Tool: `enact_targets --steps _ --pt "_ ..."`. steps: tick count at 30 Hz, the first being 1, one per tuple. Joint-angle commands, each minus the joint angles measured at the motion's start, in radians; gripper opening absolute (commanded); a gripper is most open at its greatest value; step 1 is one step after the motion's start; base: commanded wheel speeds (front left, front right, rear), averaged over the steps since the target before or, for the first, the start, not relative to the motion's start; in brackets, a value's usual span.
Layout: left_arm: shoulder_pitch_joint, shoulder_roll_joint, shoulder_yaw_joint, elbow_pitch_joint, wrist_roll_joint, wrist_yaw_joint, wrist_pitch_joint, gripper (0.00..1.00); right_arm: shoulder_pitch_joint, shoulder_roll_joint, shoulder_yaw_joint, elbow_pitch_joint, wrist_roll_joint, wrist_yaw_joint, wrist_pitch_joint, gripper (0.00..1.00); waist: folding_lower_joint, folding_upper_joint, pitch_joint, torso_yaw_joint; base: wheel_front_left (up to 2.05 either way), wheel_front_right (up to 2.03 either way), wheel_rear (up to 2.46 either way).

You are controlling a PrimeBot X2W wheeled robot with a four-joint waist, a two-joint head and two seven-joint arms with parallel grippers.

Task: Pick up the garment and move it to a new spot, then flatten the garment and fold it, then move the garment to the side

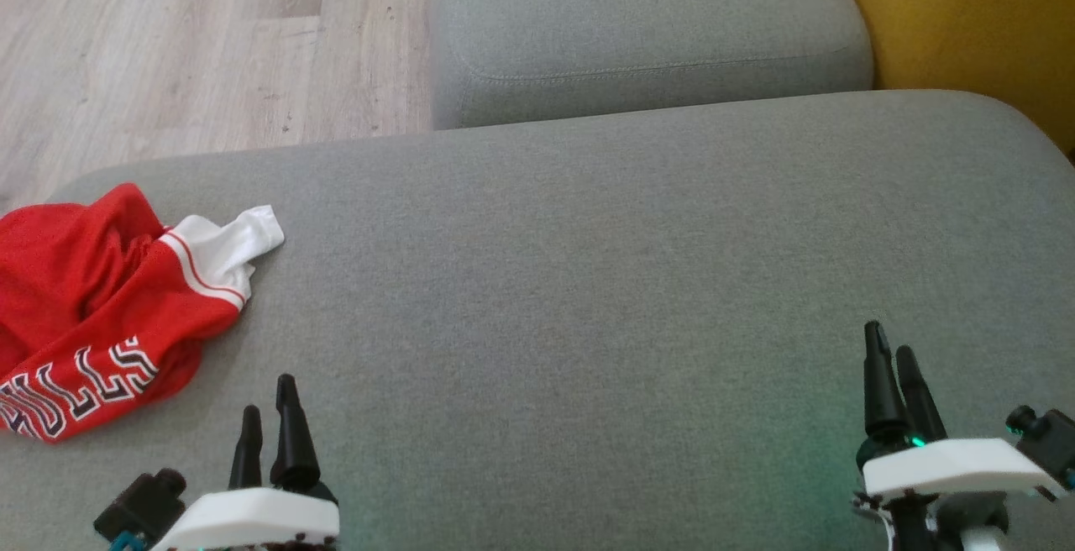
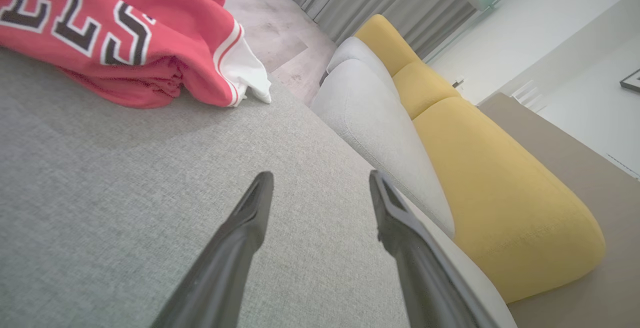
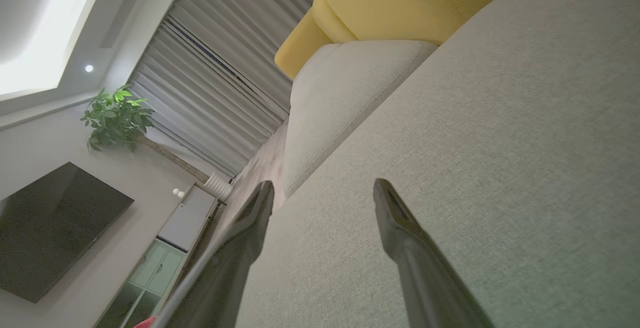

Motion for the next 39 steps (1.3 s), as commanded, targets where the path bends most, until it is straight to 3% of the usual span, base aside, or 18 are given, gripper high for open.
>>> enact_targets --steps 1,39 --pt "-0.021 0.008 0.008 -0.042 0.039 0.012 -0.015 1.0 -0.02 -0.006 0.017 -0.044 -0.039 0.0 -0.013 1.0 0.0 0.0 -0.001 0.0 0.0 0.0 0.0" --pt "0.009 0.011 -0.067 -0.065 0.497 0.082 -0.124 1.0 0.003 -0.009 0.091 -0.078 -0.469 -0.001 -0.122 1.0 0.0 0.0 -0.028 -0.001 0.0 0.0 0.0"
